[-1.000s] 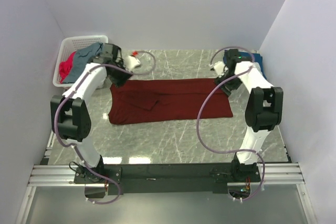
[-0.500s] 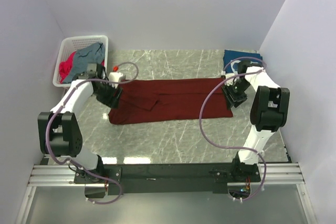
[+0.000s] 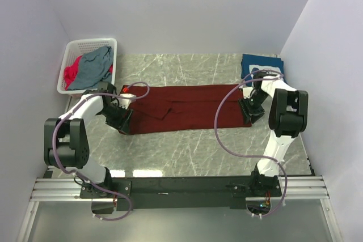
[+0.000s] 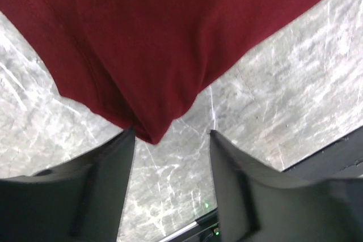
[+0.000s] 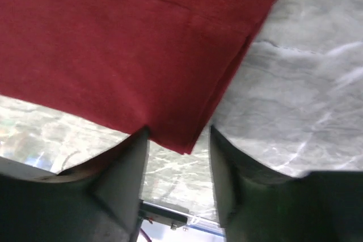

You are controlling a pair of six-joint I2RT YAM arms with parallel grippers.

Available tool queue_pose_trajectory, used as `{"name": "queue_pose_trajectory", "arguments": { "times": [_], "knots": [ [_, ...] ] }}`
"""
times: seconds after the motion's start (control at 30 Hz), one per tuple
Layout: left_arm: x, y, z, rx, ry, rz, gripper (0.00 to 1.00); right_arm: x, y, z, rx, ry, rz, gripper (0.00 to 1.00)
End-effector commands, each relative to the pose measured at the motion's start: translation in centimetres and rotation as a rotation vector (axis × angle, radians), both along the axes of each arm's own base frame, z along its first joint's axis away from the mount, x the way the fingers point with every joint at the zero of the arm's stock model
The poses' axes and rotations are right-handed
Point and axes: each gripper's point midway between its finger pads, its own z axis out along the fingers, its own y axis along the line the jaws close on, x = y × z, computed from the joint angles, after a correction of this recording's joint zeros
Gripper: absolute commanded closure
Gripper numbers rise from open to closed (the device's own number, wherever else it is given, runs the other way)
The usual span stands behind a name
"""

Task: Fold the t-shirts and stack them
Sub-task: Fold the tshirt

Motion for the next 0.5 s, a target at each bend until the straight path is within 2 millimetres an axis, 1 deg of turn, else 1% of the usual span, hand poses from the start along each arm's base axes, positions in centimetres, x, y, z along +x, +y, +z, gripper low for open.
{"name": "queue_pose_trajectory", "arguments": {
  "times": [0.0,0.03,0.1,0.13,0.2,0.23,0.27,0.33,0.4,0.43,0.47],
  "knots": [
    [0.8,-0.6,-0.4,-0.037,-0.011,0.016,0.43,0.1,-0.6,-1.3,-0.034,0.01,-0.022,0.48],
    [0.9,-0.6,-0.5,-0.04,-0.008,0.016,0.52,0.1,-0.8,-1.5,-0.046,0.014,-0.021,0.57],
    [1.0,-0.5,-0.8,-0.036,-0.002,0.024,0.64,0.1,-1.1,-1.7,-0.059,0.017,-0.019,0.68],
    [1.0,-0.3,-1.1,-0.027,0.009,0.031,0.77,0.0,-1.3,-1.8,-0.075,0.018,-0.018,0.85],
    [0.8,0.2,-1.6,-0.005,0.028,0.044,0.89,-0.2,-1.6,-1.8,-0.091,0.021,-0.012,1.0],
    [0.8,0.3,-1.7,0.003,0.041,0.046,0.99,-0.4,-2.0,-1.7,-0.108,0.019,-0.008,1.0],
    [0.8,1.4,-1.8,0.018,0.049,0.077,0.99,-0.7,-2.1,-1.7,-0.116,0.022,-0.001,1.0],
    [0.7,2.0,-1.8,0.037,0.049,0.08,0.99,-1.1,-2.4,-1.3,-0.136,0.016,0.018,1.0],
    [0.7,3.0,-1.7,0.074,0.042,0.089,0.99,-2.3,-2.7,-1.2,-0.151,0.038,0.044,1.0],
    [0.8,3.4,-1.5,0.092,0.031,0.087,0.99,-2.8,-2.6,-0.9,-0.151,0.039,0.055,1.0],
    [0.9,3.8,-1.5,0.104,0.028,0.094,0.99,-3.9,-2.5,-0.9,-0.143,0.067,0.072,1.0]
  ]
}}
